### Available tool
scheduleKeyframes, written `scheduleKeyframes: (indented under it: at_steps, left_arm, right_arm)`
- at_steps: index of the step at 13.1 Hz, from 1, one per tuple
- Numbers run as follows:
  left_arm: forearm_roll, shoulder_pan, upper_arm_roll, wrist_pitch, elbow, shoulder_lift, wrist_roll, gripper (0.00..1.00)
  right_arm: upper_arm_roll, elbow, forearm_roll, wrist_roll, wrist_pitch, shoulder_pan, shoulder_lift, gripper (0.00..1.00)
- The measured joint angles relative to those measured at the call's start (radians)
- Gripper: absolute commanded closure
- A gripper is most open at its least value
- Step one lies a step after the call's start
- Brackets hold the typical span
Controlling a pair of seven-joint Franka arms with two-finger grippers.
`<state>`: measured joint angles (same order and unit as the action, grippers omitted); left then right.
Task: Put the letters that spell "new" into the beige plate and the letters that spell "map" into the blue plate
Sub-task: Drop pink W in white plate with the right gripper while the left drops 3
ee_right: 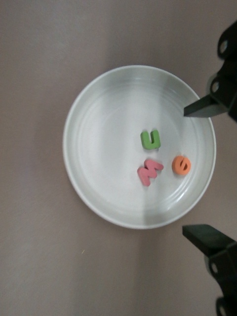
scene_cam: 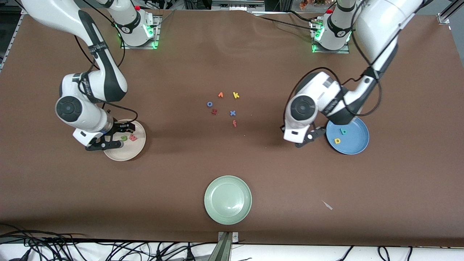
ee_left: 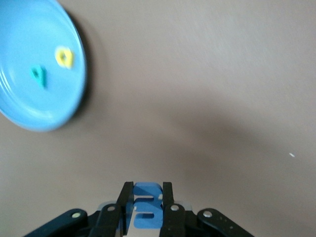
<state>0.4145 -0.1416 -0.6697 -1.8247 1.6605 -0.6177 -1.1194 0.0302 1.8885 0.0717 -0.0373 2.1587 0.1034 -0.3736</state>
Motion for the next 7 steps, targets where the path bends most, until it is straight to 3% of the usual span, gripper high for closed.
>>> scheduleKeyframes:
  at_steps: [3,7]
  left_arm:
    - [0.000,-0.145,0.004,0.010,-0.004,0.001,0.319,1.00]
    - [0.000,-0.316,0.016,0.038,0.012,-0.011,0.672,1.00]
  right_arm:
    - [0.012,-0.113,-0.016,0.000,-0.092,0.003,0.038,0.00]
    - [0.009,-0.167,-0.038,0.000,-0.158,0.002,0.096,0.00]
